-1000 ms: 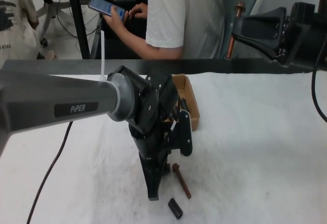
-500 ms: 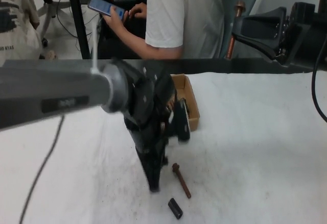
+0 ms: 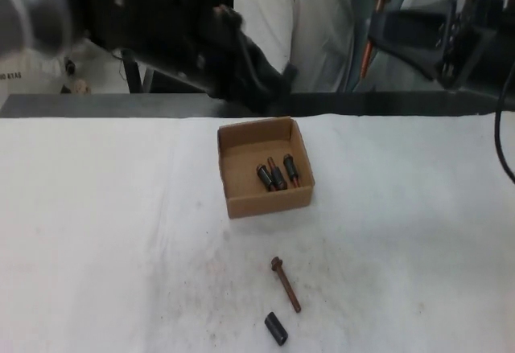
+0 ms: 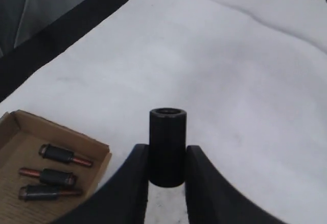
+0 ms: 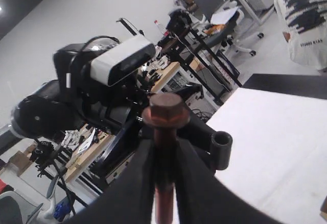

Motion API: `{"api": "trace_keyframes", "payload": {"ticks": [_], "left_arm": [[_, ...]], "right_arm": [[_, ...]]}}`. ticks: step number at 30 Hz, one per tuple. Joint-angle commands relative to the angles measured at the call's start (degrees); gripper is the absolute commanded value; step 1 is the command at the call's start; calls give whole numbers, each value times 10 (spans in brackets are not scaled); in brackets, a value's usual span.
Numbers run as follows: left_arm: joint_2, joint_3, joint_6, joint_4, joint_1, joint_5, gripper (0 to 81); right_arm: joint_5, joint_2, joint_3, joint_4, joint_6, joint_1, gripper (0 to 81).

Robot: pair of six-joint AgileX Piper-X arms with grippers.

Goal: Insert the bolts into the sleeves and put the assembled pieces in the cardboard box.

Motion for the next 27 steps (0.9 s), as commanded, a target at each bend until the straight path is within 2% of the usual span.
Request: {"api": "trace_keyframes", "payload": {"ticks": [1, 7, 10, 13, 18, 22, 25, 27], "left_arm": [[-7, 2, -59, -8, 40, 108, 3], [-7, 6, -77, -7, 47, 185, 3], [-7, 6, -95, -7, 47, 219, 3], [-16, 6, -101, -7, 47, 264, 3], [-52, 6, -101, -8, 47, 267, 3], [-61, 11, -112, -25, 47, 267, 3], [-73, 65, -197, -134, 47, 183, 3], [-83, 126, -295, -265, 50, 104, 3]], "right_arm": [[6, -6, -5, -55, 29, -2, 8], [3, 29, -5, -103, 33, -2, 8], [-3, 64, -5, -157, 72, -2, 8], [-10, 104, -5, -256, 151, -2, 8], [12, 149, -7, -421, 275, -2, 8], [12, 154, -26, -434, 287, -2, 8], [3, 154, -54, -425, 289, -2, 8], [-5, 154, -71, -410, 289, -2, 8]]}}
